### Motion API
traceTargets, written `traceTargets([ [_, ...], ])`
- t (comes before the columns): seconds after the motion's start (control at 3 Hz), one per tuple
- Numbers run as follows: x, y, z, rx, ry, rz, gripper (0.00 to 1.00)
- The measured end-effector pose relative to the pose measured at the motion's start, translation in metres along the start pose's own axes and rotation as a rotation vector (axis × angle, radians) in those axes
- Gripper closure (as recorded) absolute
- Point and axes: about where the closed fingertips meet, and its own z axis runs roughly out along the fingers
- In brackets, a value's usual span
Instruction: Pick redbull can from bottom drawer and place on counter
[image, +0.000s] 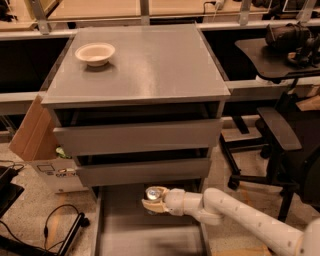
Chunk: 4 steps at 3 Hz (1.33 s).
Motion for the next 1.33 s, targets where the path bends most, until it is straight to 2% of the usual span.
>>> traceTargets([
  [0.33, -0.116, 0.079, -0.035, -0.086, -0.030, 0.093, 1.00],
  [0.67, -0.216, 0.112, -0.051, -0.139, -0.038, 0.069, 1.00],
  [1.0, -0.327, 0.105, -0.063, -0.113, -0.025, -0.001, 1.00],
  [1.33, -0.425, 0.081, -0.069, -0.051, -0.011, -0.070, 1.00],
])
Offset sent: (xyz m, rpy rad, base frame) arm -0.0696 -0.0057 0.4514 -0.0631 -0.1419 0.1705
